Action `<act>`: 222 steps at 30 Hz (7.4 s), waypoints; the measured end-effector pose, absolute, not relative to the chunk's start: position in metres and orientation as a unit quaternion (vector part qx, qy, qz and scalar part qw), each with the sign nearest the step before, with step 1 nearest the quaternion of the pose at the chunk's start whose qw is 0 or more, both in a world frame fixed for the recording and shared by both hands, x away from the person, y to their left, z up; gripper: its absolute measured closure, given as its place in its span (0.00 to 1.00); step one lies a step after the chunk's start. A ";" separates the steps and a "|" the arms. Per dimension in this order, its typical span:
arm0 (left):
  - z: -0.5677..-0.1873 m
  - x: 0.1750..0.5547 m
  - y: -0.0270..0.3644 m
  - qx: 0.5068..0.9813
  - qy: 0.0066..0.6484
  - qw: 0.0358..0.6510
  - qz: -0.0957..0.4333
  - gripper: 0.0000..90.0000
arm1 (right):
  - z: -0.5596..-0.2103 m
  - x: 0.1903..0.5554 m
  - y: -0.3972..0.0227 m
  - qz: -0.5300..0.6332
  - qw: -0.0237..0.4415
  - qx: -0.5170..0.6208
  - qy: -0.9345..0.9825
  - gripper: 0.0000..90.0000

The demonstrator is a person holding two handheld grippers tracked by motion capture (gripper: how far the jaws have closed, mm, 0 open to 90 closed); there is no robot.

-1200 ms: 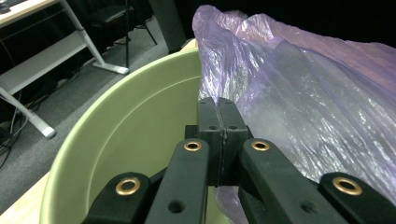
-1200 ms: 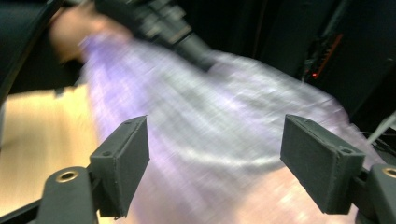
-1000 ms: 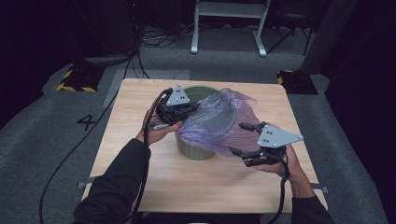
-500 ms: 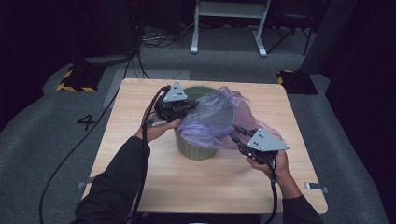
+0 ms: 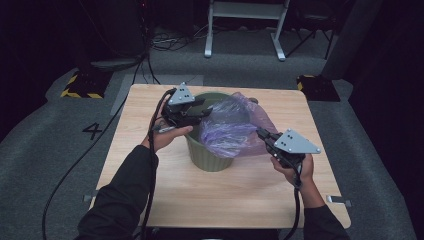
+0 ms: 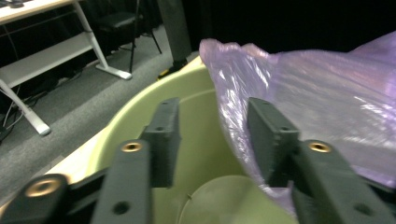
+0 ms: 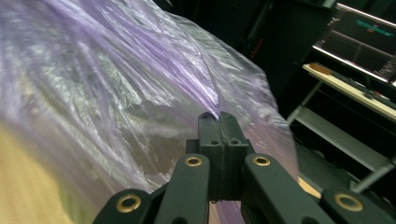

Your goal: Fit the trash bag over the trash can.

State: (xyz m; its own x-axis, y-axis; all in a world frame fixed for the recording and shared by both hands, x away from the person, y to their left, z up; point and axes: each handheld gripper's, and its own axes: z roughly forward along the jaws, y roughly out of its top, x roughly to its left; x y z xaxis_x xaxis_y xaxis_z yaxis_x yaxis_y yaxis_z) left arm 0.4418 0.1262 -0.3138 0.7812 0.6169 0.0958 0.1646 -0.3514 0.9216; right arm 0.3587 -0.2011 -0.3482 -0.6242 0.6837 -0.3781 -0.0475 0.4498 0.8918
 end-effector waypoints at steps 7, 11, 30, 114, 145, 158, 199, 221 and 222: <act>-0.298 0.433 0.160 0.762 0.255 0.554 0.217 0.29 | -0.338 0.366 -0.197 0.479 0.390 0.229 0.752 1.00; -0.286 0.422 0.174 0.756 0.243 0.570 0.211 0.27 | -0.334 0.370 -0.194 0.474 0.394 0.243 0.749 1.00; -0.292 0.385 0.079 0.864 0.117 0.440 0.215 0.60 | -0.326 0.383 -0.181 0.472 0.381 0.251 0.755 1.00; -0.309 0.393 0.060 0.863 0.091 0.437 0.236 0.99 | -0.324 0.343 -0.165 0.468 0.391 0.140 0.780 0.68; -0.331 0.411 0.129 0.852 0.161 0.441 0.233 1.00 | -0.361 0.337 -0.227 0.492 0.331 0.238 0.769 0.19; -0.337 0.414 0.144 0.841 0.183 0.456 0.226 0.96 | -0.381 0.342 -0.198 0.470 0.322 0.196 0.798 0.76; -0.326 0.381 0.109 0.849 0.121 0.471 0.206 0.86 | -0.322 0.314 -0.182 0.508 0.377 0.122 0.765 0.99; -0.324 0.361 0.114 0.819 0.112 0.506 0.246 0.94 | -0.336 0.300 -0.148 0.499 0.334 0.070 0.796 0.75; -0.325 0.363 0.117 0.818 0.119 0.506 0.245 0.97 | -0.336 0.298 -0.150 0.500 0.330 0.068 0.797 0.71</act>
